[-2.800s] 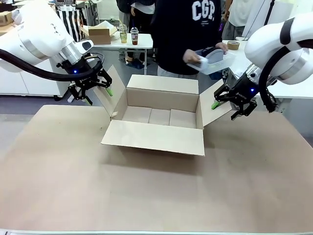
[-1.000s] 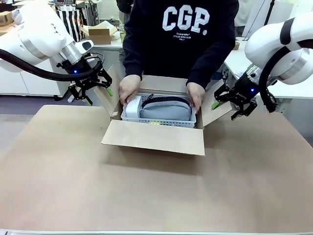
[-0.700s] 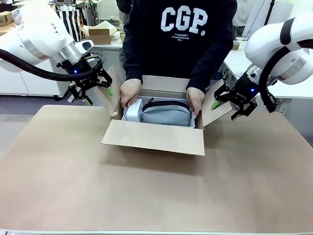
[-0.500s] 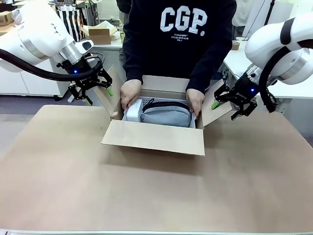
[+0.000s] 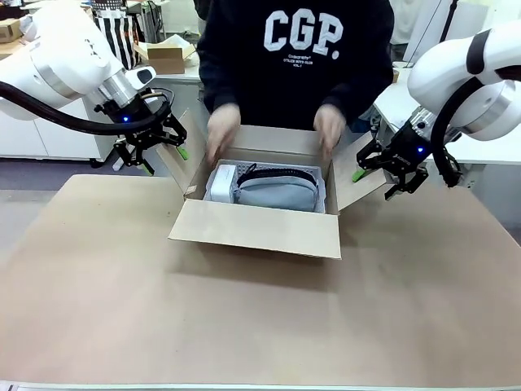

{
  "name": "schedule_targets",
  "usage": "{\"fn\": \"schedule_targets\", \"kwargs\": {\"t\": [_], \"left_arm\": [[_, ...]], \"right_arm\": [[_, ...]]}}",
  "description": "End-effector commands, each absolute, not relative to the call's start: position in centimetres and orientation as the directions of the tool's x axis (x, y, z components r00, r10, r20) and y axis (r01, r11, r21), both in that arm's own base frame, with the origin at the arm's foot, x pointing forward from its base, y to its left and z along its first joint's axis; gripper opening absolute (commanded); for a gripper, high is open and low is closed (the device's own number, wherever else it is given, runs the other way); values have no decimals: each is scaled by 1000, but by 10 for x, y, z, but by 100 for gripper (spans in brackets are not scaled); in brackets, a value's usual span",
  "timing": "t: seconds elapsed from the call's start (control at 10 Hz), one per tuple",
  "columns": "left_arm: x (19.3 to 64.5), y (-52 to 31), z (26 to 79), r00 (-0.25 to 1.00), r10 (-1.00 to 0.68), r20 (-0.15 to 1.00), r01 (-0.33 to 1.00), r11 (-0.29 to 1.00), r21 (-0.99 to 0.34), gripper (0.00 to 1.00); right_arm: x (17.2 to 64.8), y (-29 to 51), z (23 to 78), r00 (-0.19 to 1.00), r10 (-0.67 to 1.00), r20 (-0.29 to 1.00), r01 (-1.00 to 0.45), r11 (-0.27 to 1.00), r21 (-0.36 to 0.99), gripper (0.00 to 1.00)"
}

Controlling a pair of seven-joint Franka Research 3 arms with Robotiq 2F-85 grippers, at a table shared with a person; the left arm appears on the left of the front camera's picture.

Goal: Pack the gift set into the box.
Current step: Lift both hands away from the flaps of the Package Box.

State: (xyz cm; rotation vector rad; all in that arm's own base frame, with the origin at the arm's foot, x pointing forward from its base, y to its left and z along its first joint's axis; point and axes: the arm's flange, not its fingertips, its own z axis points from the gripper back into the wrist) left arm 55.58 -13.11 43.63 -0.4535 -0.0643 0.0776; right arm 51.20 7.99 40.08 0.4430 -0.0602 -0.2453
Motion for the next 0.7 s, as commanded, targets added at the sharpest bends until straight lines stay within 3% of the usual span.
{"fn": "schedule_targets", "kwargs": {"t": [0.0, 0.6], "left_arm": [[557, -131, 438, 994, 100, 46, -72, 904, -421, 100], [557, -131, 438, 994, 100, 46, -72, 904, -421, 100]], "right_arm": [[513, 80, 401, 966, -260, -5, 239, 881, 409, 100], [513, 80, 401, 966, -260, -5, 239, 881, 409, 100]]}}
